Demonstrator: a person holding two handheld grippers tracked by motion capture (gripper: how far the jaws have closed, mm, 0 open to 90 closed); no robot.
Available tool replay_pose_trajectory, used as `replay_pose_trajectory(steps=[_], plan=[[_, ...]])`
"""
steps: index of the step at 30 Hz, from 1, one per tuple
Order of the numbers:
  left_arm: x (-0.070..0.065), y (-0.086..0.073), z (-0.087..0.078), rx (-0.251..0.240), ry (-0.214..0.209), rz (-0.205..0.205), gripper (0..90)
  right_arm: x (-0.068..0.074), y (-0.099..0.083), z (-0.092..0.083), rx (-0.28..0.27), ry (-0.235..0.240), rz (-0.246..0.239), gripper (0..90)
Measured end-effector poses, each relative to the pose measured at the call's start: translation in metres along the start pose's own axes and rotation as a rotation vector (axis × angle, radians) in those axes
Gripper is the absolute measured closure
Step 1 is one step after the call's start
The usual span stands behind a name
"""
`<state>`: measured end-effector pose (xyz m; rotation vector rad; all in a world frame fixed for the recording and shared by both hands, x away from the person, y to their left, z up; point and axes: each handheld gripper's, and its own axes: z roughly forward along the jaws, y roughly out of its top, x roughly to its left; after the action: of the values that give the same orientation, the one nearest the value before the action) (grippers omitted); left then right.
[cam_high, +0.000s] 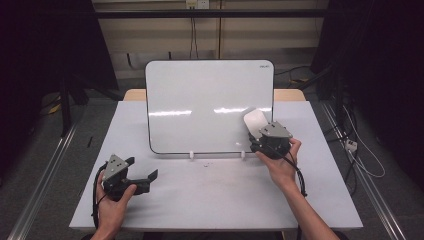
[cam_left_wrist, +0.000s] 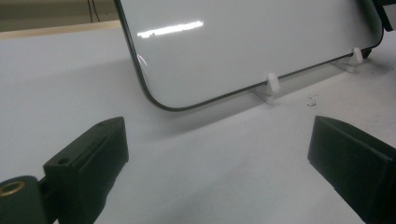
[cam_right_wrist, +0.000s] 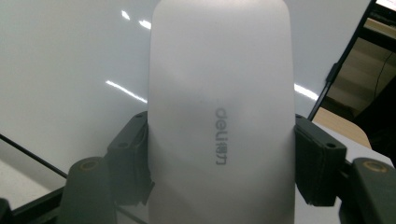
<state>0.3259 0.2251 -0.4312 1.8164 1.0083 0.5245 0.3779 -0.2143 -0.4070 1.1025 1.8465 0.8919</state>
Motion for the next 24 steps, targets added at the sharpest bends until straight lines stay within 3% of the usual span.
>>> replay_pose_trajectory(steps=[10,24], plan=[[-0.001,0.001,0.003,-0.003,-0.006,-0.007,5.1,0.005,-0.007,0.015,0.036,-0.026,-0.029,31.7],[0.0,0.001,0.002,0.0,-0.004,-0.004,5.1,0.007,-0.005,0.016,0.048,-0.035,-0.025,31.5]])
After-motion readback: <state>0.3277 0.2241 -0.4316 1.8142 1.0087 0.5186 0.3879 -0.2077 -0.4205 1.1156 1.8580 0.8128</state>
